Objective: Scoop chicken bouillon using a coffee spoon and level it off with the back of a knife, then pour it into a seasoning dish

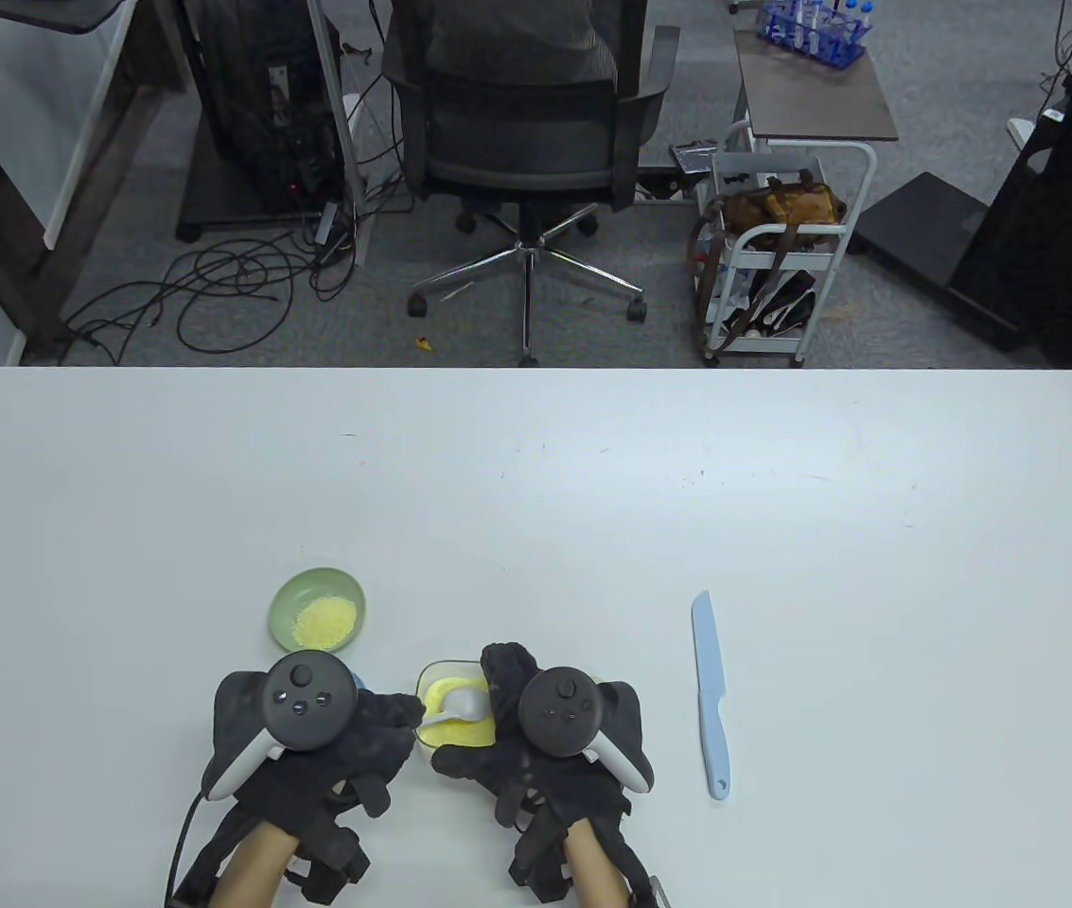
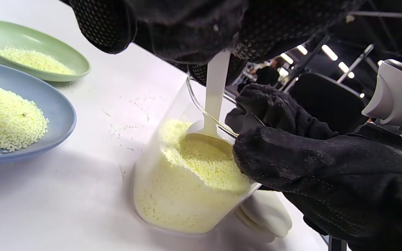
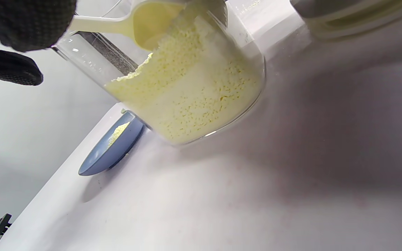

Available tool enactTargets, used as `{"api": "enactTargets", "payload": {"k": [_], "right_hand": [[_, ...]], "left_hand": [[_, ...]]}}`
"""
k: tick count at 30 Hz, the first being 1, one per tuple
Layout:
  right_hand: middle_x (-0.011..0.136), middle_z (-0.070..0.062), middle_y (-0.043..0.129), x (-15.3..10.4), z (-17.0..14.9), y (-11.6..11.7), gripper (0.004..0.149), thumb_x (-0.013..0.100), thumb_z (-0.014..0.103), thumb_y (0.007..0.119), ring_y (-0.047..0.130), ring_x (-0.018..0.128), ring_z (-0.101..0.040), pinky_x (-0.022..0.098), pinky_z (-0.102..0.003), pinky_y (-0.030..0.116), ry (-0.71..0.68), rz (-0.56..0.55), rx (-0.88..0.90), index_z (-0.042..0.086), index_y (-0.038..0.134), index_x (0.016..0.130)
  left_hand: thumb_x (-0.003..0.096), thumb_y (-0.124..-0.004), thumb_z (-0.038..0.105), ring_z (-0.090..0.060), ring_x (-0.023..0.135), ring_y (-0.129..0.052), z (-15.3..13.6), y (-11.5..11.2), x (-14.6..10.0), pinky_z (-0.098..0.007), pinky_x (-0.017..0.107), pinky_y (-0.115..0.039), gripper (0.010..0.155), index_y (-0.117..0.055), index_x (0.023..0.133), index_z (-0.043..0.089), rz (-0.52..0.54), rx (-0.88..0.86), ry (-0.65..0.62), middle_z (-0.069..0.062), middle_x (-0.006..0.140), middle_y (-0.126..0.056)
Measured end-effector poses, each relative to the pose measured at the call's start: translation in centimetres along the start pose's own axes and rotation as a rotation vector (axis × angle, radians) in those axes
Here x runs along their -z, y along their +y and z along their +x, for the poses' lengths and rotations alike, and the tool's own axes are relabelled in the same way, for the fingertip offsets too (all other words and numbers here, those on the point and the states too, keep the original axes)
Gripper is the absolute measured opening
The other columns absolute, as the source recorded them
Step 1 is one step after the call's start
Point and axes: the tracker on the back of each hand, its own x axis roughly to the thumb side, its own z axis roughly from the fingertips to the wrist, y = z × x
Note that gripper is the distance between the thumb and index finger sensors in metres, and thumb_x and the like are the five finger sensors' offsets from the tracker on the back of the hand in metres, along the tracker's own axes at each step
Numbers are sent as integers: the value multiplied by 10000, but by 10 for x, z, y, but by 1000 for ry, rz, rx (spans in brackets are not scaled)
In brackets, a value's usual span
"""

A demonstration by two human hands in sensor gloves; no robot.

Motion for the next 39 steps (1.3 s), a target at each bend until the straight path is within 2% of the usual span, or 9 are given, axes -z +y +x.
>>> {"api": "enactTargets", "payload": {"k": [5,11,14,19,22,27,39], "right_hand": [[1118,-152,70,0,0,0,1038,402,555,823,243,1002,-561,713,-727,283,-2,-3,0,208,43,991],[1118,-152,71,0,-1,1,1039,403,556,824,243,1000,-562,716,-719,271,-5,-2,10,210,38,989],[1118,-150,70,0,-1,1,1039,402,556,825,237,998,-564,717,-718,270,-5,-2,12,212,39,989],[1117,-151,69,0,-1,1,1039,402,557,823,237,997,-565,716,-718,270,-5,-3,11,210,38,989],[1117,-152,70,0,-1,1,1040,403,555,824,236,997,-566,716,-719,265,-5,-5,14,208,39,989],[1117,-151,68,0,-1,1,1040,403,556,824,235,997,-566,716,-720,264,-6,-4,13,208,38,988],[1117,-151,68,0,-2,1,1038,403,558,823,231,997,-567,717,-717,265,-3,-4,15,209,40,989]], "left_hand": [[422,-861,306,-2,-25,-818,6,2,14,-407,496,-771,407,-910,737,53,-163,-25,60,-75,209,-953],[454,-829,294,-8,-116,-841,5,3,24,-352,405,-828,441,-862,743,-38,-252,-100,62,-65,108,-974],[460,-813,289,-1,-133,-845,-4,3,26,-329,386,-841,452,-845,748,-59,-278,-131,77,-47,92,-976],[466,-782,288,14,-145,-848,-31,-5,24,-307,359,-854,468,-815,741,-89,-307,-333,102,-15,84,-976],[470,-771,290,15,-147,-850,-49,-15,22,-308,344,-858,480,-806,745,-102,-364,-554,95,-14,85,-974],[472,-764,300,20,-141,-854,-63,-28,19,-302,339,-860,489,-790,742,-107,-342,-713,69,-9,96,-974],[477,-754,321,24,-120,-850,-80,-30,6,-308,357,-849,488,-791,762,-73,-239,-810,27,-3,120,-968]]}}
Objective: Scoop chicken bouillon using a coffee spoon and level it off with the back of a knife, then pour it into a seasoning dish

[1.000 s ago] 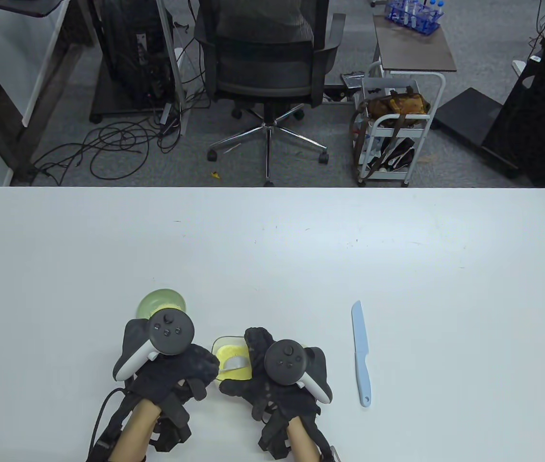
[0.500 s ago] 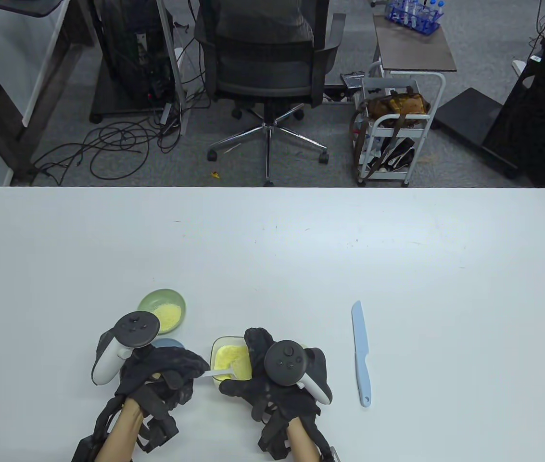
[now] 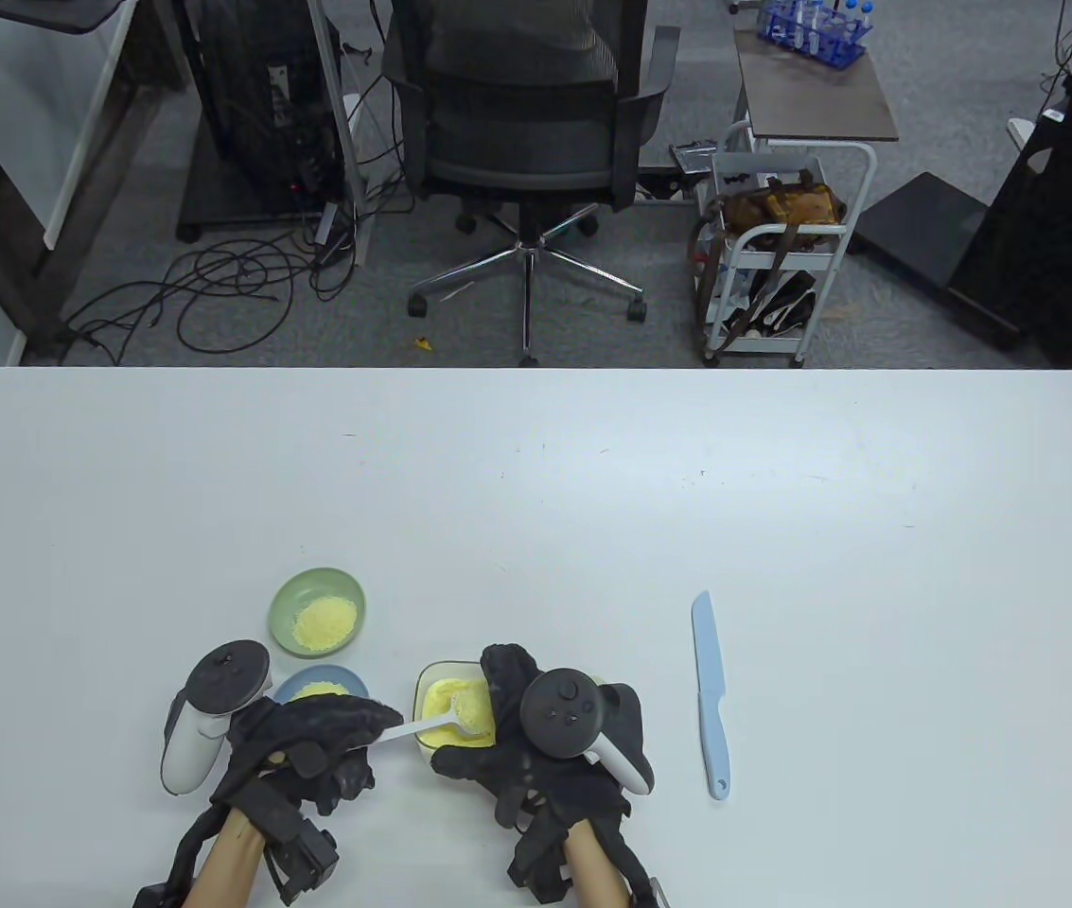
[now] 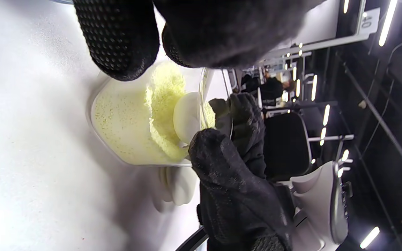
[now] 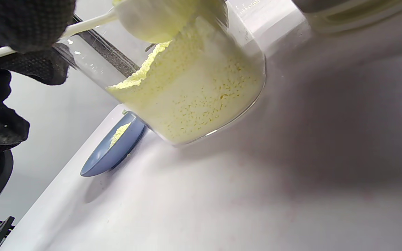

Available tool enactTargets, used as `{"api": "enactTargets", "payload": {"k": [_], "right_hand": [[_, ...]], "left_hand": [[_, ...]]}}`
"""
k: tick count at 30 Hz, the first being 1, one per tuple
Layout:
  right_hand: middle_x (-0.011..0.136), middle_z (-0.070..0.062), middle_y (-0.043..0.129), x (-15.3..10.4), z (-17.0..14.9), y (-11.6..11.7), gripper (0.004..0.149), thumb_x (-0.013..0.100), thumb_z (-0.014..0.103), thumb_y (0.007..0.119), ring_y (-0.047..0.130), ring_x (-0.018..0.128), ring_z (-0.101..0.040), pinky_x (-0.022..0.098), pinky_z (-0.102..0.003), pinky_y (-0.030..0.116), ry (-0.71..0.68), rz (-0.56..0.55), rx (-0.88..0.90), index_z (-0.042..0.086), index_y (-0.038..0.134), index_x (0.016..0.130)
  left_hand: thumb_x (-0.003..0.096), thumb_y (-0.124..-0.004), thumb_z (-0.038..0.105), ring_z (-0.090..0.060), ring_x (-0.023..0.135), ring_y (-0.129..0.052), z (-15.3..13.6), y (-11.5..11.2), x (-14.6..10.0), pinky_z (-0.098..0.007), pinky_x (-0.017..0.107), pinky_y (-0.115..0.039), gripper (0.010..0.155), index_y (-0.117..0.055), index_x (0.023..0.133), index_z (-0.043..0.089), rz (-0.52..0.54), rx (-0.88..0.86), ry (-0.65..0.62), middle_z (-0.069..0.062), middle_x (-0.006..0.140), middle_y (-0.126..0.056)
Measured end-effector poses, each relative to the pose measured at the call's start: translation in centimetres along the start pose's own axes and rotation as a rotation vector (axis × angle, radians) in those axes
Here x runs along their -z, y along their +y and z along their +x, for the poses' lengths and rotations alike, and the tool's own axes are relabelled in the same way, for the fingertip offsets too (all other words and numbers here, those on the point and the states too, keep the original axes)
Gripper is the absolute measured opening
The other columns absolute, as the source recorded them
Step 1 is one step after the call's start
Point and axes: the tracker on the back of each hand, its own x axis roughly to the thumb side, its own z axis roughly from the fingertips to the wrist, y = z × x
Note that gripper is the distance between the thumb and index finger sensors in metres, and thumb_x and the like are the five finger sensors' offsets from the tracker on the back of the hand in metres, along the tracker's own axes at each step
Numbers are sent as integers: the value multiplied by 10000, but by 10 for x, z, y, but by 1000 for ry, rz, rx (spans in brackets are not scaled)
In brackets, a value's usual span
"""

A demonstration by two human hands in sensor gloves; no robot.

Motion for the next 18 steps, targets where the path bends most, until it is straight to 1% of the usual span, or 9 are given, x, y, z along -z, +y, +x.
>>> {"api": "enactTargets", "payload": {"k": [6,8,12,18], "right_hand": [[1117,-151,68,0,0,0,1039,402,558,824,232,997,-566,718,-715,265,0,0,0,210,40,989],[1117,-152,68,0,0,0,1040,401,558,823,232,995,-568,717,-715,264,1,-1,1,210,39,989],[1117,-152,71,-1,-1,0,1036,400,560,821,232,993,-569,719,-711,263,2,-5,2,215,42,990],[1118,-155,73,-1,-1,1,1030,398,561,821,229,991,-571,720,-707,261,6,-16,7,221,53,994]], "left_hand": [[478,-751,326,25,-114,-847,-4,6,-11,-312,365,-844,490,-785,769,-66,48,-16,-49,-1,130,-963],[478,-751,324,23,-113,-846,-5,7,-13,-316,366,-843,492,-782,769,-71,58,-46,-72,-5,133,-963],[479,-752,328,18,-107,-848,-3,8,-17,-320,375,-839,489,-784,777,-58,41,-109,-112,-8,139,-962],[476,-753,333,19,-107,-847,-3,8,-18,-318,376,-839,489,-788,776,-52,35,-116,-131,-7,138,-961]]}}
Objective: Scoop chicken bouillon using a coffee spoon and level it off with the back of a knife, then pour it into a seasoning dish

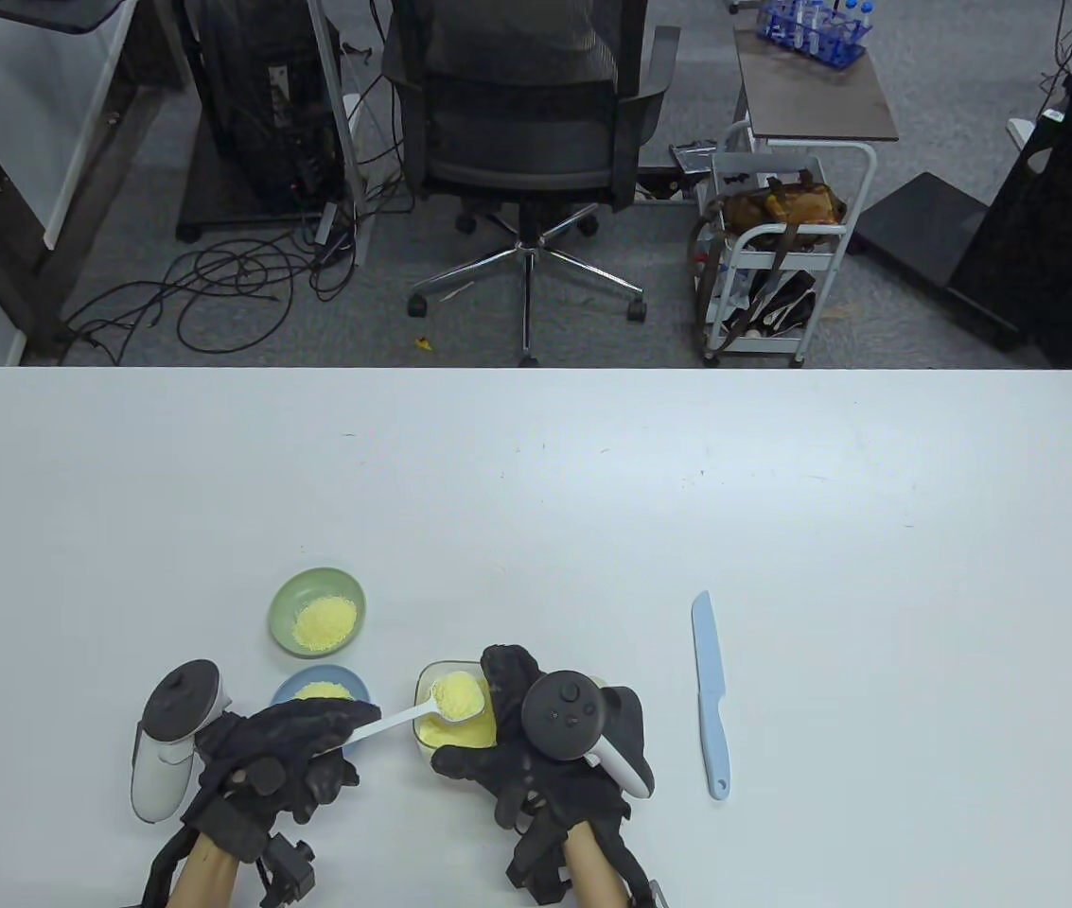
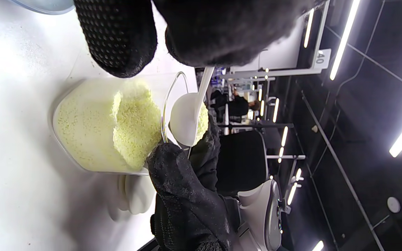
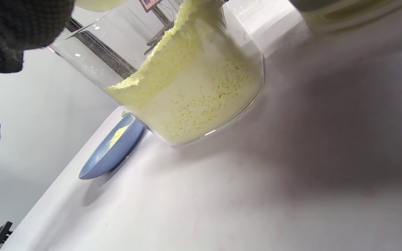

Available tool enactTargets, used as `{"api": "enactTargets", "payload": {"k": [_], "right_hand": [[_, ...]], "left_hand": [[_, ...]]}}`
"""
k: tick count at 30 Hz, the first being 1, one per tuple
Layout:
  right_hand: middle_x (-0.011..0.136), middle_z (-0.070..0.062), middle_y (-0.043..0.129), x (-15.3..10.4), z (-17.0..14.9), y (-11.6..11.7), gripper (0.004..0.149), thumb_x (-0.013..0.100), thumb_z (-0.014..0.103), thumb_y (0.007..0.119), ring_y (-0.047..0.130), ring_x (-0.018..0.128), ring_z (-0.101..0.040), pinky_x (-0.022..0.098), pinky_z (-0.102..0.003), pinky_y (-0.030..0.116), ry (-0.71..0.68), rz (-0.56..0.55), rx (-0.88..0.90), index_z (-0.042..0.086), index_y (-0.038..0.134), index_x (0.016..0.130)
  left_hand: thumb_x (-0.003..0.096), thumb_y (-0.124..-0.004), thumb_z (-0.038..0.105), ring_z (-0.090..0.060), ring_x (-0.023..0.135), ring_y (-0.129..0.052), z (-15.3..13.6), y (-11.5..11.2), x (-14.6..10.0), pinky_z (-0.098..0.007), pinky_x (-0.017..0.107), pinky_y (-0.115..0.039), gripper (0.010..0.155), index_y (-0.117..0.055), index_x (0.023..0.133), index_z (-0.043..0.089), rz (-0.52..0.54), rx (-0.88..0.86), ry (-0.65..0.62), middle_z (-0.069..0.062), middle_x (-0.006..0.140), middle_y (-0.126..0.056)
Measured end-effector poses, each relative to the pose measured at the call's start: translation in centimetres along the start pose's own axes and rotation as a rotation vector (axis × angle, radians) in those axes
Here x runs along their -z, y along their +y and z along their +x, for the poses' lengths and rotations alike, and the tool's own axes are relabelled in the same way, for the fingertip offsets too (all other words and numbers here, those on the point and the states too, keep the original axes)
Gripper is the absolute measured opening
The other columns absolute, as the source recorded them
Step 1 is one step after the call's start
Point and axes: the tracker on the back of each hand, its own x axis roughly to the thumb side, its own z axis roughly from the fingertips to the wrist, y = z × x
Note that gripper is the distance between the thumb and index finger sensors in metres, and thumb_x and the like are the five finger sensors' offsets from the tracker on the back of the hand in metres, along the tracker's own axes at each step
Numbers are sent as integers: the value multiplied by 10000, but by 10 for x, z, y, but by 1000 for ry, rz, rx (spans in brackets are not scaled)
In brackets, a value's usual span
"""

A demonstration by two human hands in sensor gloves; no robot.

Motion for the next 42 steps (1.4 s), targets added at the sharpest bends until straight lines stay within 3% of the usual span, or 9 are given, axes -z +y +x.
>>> {"api": "enactTargets", "payload": {"k": [13,17,21,26,33,37,42], "right_hand": [[1114,-154,35,-3,-1,0,1008,405,554,819,205,992,-570,716,-716,257,-5,-3,-2,237,67,996],[1109,-155,-5,-15,0,-14,1016,411,549,819,180,992,-574,716,-720,244,1,-35,-75,230,53,997],[1112,-162,13,-36,-3,-39,992,422,530,817,197,991,-574,715,-718,260,6,-158,-65,215,81,1007],[1108,-217,173,-66,-29,-75,923,430,462,832,377,952,-533,693,-665,401,170,-369,-200,149,197,1023],[975,-238,577,-104,-89,-112,709,453,348,826,720,704,-397,534,-543,625,523,-564,-222,86,457,999],[876,-239,711,-105,-112,-109,622,450,342,822,802,579,-360,444,-509,683,672,-485,-279,65,579,951],[792,-219,748,-94,-125,-95,597,450,392,804,825,493,-291,390,-459,709,719,-395,-364,69,619,916]], "left_hand": [[478,-752,333,12,-100,-848,1,-1,-1,-322,386,-834,487,-783,782,-47,-7,-30,-23,-12,146,-960],[478,-752,333,9,-96,-847,1,0,-2,-324,392,-831,488,-781,786,-44,-4,-33,-32,-14,150,-959],[481,-753,326,7,-91,-844,0,0,-2,-326,397,-826,483,-777,791,-44,4,-35,-34,-30,153,-956],[480,-753,328,5,-83,-841,1,0,-2,-329,407,-820,485,-776,797,-38,10,-46,-38,-25,158,-955],[480,-754,329,4,-83,-840,1,1,-3,-329,410,-819,483,-779,797,-34,23,-55,-57,-26,158,-954],[479,-755,329,2,-82,-841,1,2,-3,-331,411,-819,484,-779,798,-34,23,-57,-61,-26,158,-955],[478,-755,328,1,-84,-840,1,2,-3,-331,409,-819,482,-780,796,-34,30,-54,-62,-28,157,-955]]}}
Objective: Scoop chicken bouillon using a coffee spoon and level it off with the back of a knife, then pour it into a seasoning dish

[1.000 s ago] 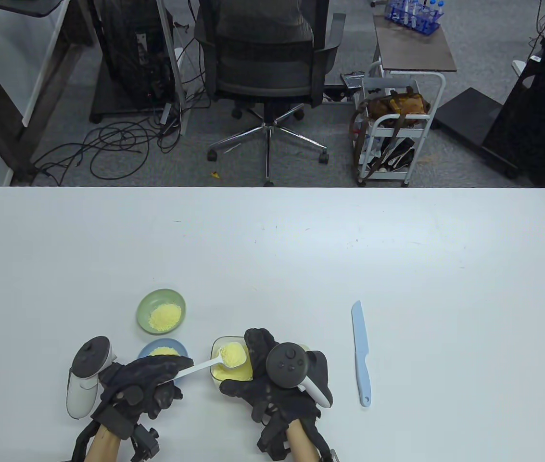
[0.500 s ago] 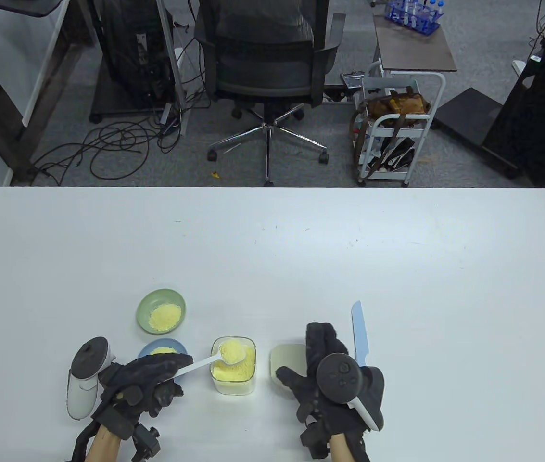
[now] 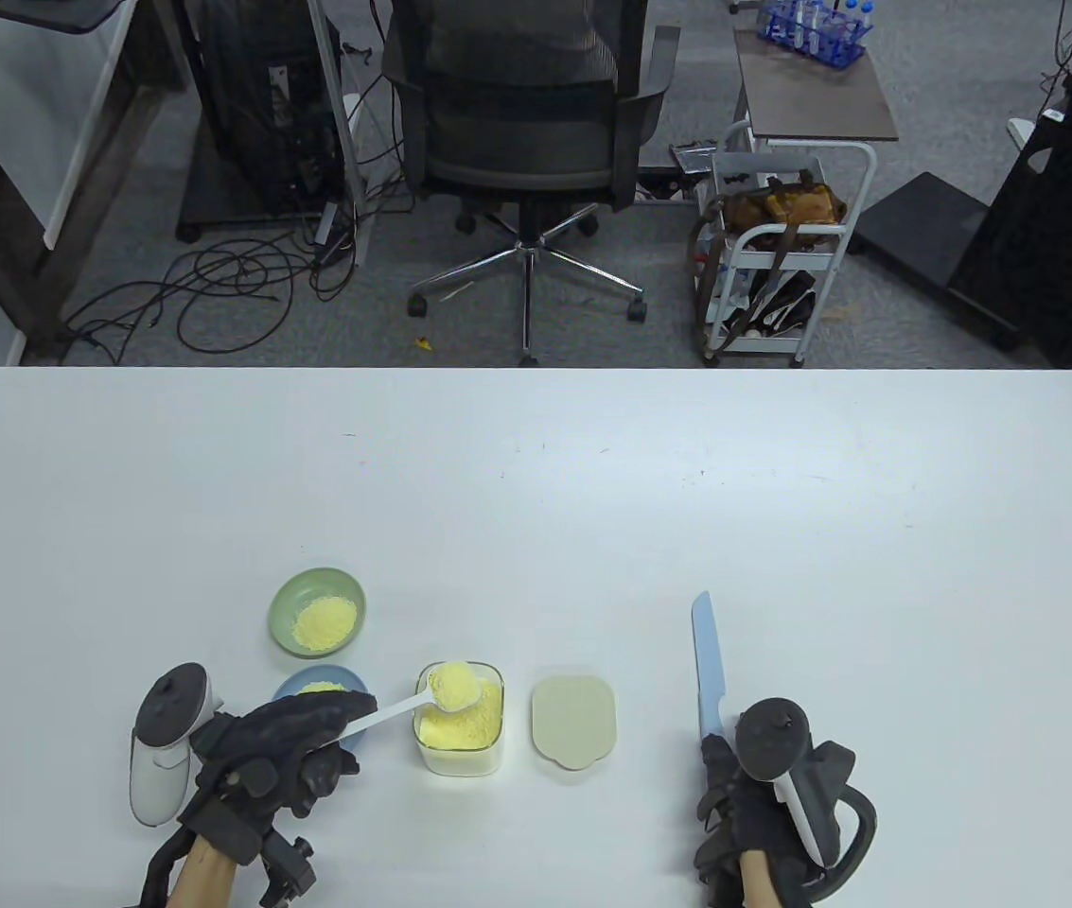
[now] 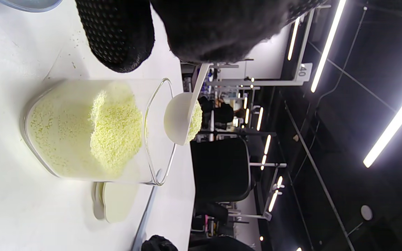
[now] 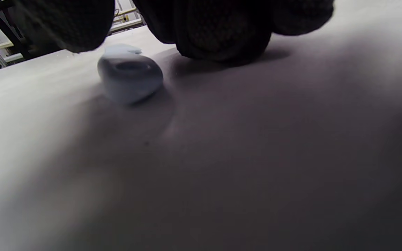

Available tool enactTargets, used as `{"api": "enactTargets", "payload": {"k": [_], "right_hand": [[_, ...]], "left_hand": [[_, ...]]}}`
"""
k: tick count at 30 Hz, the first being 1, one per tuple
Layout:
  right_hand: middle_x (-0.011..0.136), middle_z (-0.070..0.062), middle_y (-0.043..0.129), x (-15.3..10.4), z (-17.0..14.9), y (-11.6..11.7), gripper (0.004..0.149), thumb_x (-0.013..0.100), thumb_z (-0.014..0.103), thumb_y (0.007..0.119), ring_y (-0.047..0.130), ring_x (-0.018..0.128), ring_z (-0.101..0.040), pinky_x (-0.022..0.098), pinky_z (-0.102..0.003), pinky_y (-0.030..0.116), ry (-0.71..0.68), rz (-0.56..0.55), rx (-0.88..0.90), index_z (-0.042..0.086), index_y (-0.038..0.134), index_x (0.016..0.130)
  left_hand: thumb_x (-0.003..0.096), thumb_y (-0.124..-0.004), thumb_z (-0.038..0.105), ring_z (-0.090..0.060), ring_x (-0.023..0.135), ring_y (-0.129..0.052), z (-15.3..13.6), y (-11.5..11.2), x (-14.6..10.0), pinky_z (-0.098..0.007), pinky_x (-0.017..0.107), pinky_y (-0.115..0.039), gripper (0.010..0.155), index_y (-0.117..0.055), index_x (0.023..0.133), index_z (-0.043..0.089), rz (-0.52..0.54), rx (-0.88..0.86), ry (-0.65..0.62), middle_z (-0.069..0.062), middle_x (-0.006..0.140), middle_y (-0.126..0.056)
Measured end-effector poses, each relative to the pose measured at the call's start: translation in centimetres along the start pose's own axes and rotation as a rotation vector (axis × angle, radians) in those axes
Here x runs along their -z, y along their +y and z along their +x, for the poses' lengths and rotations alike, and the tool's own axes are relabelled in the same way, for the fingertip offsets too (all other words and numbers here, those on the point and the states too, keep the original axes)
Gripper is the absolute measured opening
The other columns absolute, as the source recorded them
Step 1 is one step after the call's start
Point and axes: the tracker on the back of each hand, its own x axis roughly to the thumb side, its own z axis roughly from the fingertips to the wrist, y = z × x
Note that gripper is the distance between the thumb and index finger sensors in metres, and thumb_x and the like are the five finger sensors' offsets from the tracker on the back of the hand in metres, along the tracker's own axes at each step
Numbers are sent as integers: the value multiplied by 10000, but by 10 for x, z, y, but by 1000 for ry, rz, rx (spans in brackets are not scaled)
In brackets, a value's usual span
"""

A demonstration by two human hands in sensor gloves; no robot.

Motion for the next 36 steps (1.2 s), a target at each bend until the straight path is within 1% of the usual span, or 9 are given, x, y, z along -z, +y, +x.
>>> {"api": "enactTargets", "payload": {"k": [2,5,8,15,18,23,30,34,36], "right_hand": [[750,-218,782,2,5,1,583,442,401,811,838,452,-281,362,-453,719,1,-25,-28,64,659,893],[701,-216,796,7,12,3,578,439,412,813,837,418,-270,346,-450,721,3,13,-63,54,678,872],[669,-210,802,12,20,4,566,436,403,820,835,395,-262,337,-450,723,21,19,-131,45,687,855],[617,-203,800,27,29,3,583,420,405,830,821,356,-254,319,-449,722,74,137,-166,23,669,830],[610,-202,804,28,30,3,583,420,407,827,822,349,-255,314,-450,724,74,144,-176,19,671,827],[602,-191,803,26,31,3,583,423,418,818,820,342,-247,310,-446,724,76,153,-177,22,666,822],[578,-167,808,23,31,6,568,427,440,795,819,320,-224,293,-427,733,52,123,-196,36,671,807],[556,-157,819,19,33,7,533,431,426,788,821,301,-218,281,-421,737,27,91,-203,45,688,790],[536,-138,827,18,34,8,491,439,415,782,823,282,-203,269,-409,743,3,89,-199,62,701,770]], "left_hand": [[479,-755,328,0,-84,-840,0,0,0,-331,409,-819,482,-780,797,-34,1,0,1,-28,157,-955],[480,-754,329,1,-84,-840,0,1,0,-331,410,-819,483,-780,798,-34,1,-2,1,-27,158,-955],[479,-755,330,1,-83,-841,1,1,-1,-331,410,-819,483,-780,797,-32,2,-5,-3,-27,158,-955],[479,-755,328,-1,-84,-841,1,1,-1,-333,409,-818,483,-781,796,-36,1,-12,-11,-29,157,-955],[479,-755,330,0,-83,-840,0,1,-1,-332,409,-819,483,-781,797,-33,3,-3,-5,-29,157,-955],[480,-755,329,-1,-83,-841,0,0,0,-333,410,-818,482,-781,798,-32,-3,-10,-5,-29,157,-955],[478,-755,330,-1,-83,-841,0,0,-1,-333,410,-818,483,-782,797,-32,1,-8,-12,-30,158,-955],[479,-754,331,-1,-82,-841,0,0,-1,-332,411,-818,482,-781,799,-30,-1,-10,-11,-31,160,-955],[479,-754,331,-1,-81,-842,0,0,-1,-332,412,-818,483,-781,799,-29,0,-11,-12,-30,161,-955]]}}
